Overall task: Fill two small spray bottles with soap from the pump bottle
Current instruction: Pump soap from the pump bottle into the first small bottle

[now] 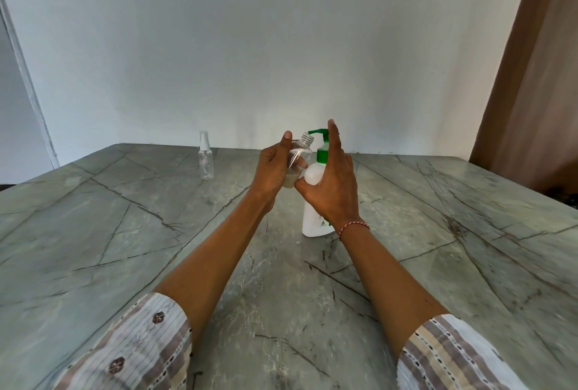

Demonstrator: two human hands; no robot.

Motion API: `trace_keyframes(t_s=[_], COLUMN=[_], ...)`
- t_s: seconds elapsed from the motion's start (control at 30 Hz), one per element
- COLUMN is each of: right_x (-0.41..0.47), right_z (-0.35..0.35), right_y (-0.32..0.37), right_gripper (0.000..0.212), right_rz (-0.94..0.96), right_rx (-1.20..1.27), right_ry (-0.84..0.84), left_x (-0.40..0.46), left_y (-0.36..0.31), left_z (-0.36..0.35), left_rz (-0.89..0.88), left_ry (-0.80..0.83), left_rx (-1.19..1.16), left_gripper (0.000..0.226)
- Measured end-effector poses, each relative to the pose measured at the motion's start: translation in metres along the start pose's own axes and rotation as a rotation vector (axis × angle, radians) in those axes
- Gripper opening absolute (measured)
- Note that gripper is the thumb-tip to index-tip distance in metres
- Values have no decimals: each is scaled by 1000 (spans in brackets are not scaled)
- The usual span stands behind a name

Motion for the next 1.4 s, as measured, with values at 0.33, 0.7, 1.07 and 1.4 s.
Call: trace_keyframes(t_s=[0.33,0.7,1.07,1.4], right_x=[3,4,3,2], right_z=[0,-1,-1,-2], right_y=[2,0,-1,-3], right_gripper=[97,107,99,110], right_rz=[-8,-30,-8,-16], right_rx=[21,4,20,-4], right_ry=[26,24,17,-1], left_x=[-1,-1,0,0], left_y=[0,0,0,3], left_z=[2,2,2,3], left_rz=[-17,-5,-8,-1], left_ry=[-6,-10,-9,-3], left_rx=[-5,9,4,-2], left_gripper=[38,39,38,38])
Point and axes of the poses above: each hand's wrist, its own x-axis towards the middle knuckle, its own z-axis out of the back of the hand, y = z × x, the point moved 1 cm from there along x, towards the middle knuckle, and after that the axes turned 13 degrees about x, right-handed, at the moved point
